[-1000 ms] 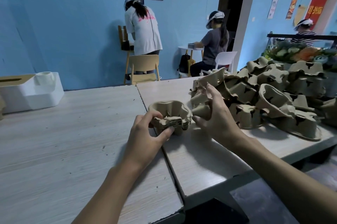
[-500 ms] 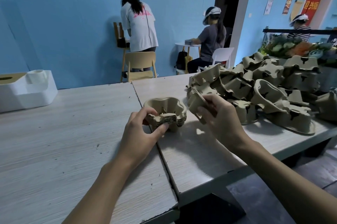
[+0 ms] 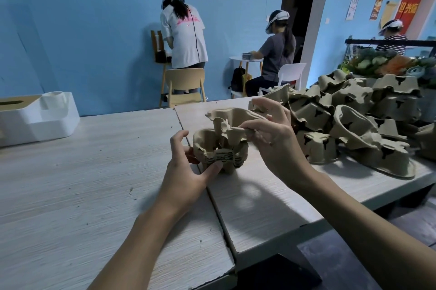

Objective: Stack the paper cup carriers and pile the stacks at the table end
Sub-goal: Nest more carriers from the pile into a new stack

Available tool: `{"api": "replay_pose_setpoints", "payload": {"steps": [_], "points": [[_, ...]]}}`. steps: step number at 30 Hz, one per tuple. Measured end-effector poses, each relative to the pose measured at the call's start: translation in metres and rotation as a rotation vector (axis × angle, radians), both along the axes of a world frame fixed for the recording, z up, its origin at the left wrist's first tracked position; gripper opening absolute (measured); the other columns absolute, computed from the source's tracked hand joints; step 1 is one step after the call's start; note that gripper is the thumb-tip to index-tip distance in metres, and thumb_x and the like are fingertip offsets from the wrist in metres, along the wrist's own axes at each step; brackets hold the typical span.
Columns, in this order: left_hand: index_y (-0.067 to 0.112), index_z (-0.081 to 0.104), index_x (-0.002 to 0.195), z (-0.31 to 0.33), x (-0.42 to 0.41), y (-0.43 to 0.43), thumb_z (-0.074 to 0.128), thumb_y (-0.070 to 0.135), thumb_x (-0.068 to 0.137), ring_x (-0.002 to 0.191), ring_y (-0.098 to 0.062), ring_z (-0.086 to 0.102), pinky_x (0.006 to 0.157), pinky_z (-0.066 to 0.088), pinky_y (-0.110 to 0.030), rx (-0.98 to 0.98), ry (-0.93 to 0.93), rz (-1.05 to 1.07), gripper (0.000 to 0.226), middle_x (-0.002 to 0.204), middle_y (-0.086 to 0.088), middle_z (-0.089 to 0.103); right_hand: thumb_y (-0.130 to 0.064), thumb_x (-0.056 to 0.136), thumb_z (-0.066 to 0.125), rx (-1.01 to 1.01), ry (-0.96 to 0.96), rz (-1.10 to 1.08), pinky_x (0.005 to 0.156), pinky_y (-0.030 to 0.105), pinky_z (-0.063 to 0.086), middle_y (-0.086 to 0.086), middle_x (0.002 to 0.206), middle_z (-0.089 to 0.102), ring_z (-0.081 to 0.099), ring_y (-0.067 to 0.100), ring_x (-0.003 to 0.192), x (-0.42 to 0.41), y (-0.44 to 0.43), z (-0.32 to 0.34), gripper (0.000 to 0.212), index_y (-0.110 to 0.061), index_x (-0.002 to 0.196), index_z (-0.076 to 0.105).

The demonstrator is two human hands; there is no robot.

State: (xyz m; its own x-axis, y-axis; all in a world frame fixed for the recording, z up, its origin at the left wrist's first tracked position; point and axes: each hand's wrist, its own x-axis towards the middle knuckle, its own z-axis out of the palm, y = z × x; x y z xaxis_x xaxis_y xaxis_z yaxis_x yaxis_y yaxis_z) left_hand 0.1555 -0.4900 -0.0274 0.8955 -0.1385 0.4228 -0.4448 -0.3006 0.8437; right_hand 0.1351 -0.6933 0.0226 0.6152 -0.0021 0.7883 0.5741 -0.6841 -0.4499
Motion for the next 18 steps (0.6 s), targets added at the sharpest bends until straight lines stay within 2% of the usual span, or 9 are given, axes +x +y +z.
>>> {"api": "replay_pose_setpoints", "payload": {"steps": [2,5,8,12,15,18], "points": [[0.035,0.020,0.144,0.000,0.000,0.000,0.085,0.033,0.076,0.104,-0.008,0.061,0.086,0.046,-0.029,0.002,0.007,-0.005,0.094,0.106,0.011,0.059,-0.018,0.087,0.065,0.043,0.019,0.084,0.107,0.053,0.040,0.011,0.143,0.040,0.034,0.033,0.137,0.003,0.001,-0.001,0.014,-0.015,0.091,0.078],[0.037,0.013,0.148,0.000,-0.001,0.000,0.085,0.035,0.076,0.102,-0.005,0.061,0.085,0.047,-0.028,-0.001,0.003,-0.005,0.101,0.106,0.008,0.061,-0.006,0.088,0.066,0.048,0.037,0.112,0.111,0.050,0.038,0.014,0.146,0.038,0.033,0.025,0.142,0.006,0.003,-0.002,0.013,-0.012,0.093,0.077],[0.037,0.010,0.151,0.001,-0.001,-0.001,0.084,0.037,0.076,0.100,-0.001,0.061,0.079,0.046,-0.022,-0.005,0.003,-0.020,0.105,0.105,0.010,0.062,-0.003,0.087,0.069,0.104,0.041,0.137,0.110,0.051,0.040,0.009,0.146,0.037,0.032,0.023,0.143,0.006,0.006,-0.001,0.014,-0.012,0.093,0.077],[0.037,0.006,0.152,0.001,-0.001,-0.001,0.084,0.032,0.078,0.090,0.009,0.062,0.073,0.045,-0.012,0.001,-0.006,-0.010,0.108,0.100,0.015,0.062,0.010,0.087,0.064,0.058,0.056,0.149,0.111,0.050,0.039,0.013,0.148,0.038,0.036,0.023,0.141,0.014,0.008,-0.005,0.030,-0.016,0.094,0.077],[0.040,0.005,0.152,0.003,-0.004,-0.001,0.084,0.034,0.078,0.091,0.009,0.062,0.080,0.046,-0.018,-0.005,0.002,-0.008,0.109,0.101,0.016,0.061,0.009,0.086,0.065,0.034,0.056,0.088,0.102,0.055,0.044,0.014,0.145,0.041,0.043,0.027,0.136,0.022,-0.001,-0.011,0.027,-0.014,0.095,0.077],[0.041,0.005,0.153,0.004,-0.004,-0.002,0.084,0.034,0.078,0.095,0.002,0.062,0.083,0.046,-0.019,-0.010,0.004,-0.013,0.109,0.102,0.017,0.060,0.011,0.085,0.066,0.042,0.051,0.096,0.100,0.053,0.047,0.011,0.142,0.044,0.047,0.024,0.132,0.023,-0.006,-0.012,0.031,-0.017,0.096,0.076]]}}
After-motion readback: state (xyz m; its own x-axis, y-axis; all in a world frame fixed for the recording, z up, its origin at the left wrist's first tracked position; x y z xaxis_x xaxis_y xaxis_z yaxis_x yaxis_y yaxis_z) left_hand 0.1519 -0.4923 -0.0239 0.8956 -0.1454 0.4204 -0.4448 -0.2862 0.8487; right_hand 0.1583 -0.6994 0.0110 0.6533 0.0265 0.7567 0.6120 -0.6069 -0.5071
